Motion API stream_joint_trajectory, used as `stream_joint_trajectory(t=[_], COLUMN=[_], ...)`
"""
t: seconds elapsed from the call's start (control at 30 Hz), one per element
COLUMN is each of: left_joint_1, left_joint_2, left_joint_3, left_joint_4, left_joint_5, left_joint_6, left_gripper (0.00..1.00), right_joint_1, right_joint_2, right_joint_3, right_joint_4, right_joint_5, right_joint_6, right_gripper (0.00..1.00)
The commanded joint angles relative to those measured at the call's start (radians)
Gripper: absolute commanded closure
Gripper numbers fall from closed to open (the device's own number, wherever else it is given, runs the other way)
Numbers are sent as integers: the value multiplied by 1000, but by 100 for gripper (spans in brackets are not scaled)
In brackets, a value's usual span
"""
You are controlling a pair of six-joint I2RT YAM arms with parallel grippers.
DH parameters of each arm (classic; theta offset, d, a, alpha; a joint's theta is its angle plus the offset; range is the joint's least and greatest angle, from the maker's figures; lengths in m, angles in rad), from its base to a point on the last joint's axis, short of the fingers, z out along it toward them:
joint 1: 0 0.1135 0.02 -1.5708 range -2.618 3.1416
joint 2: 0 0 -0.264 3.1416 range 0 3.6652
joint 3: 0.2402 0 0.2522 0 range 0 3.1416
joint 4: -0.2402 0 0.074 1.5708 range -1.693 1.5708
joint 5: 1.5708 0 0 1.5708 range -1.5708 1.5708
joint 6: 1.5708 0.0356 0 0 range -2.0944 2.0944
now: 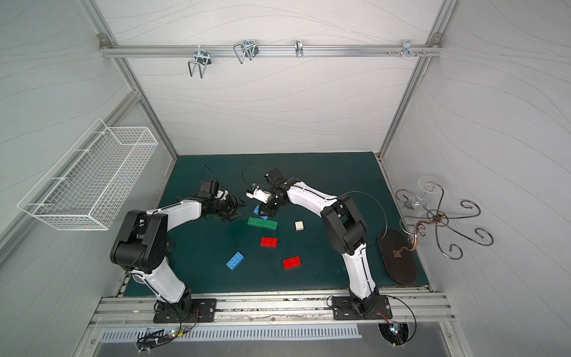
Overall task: Assemble a small pinwheel with lego
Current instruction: Assemble the lego brick with the lego brick.
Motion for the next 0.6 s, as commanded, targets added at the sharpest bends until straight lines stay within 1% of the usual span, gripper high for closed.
stream_joint_trajectory(t=[0.0, 0.33, 0.57], left_joint_1=[2, -10, -18], left_joint_2=[17, 32, 38], left_joint_3=[-13, -24, -20], left_joint_4=[52, 71, 71], left_joint_5=[17, 31, 34], left_joint_6=[-7, -14, -13], left_gripper=[37, 36, 35], right_joint_1=[6, 5, -4], right_joint_2=[27, 39, 20], right_joint_3=[-2, -3, -14], right_joint_4=[-11, -38, -47], right_joint_5=[6, 47, 35], right_joint_6=[-37, -67, -67], right_gripper=[76, 76, 76])
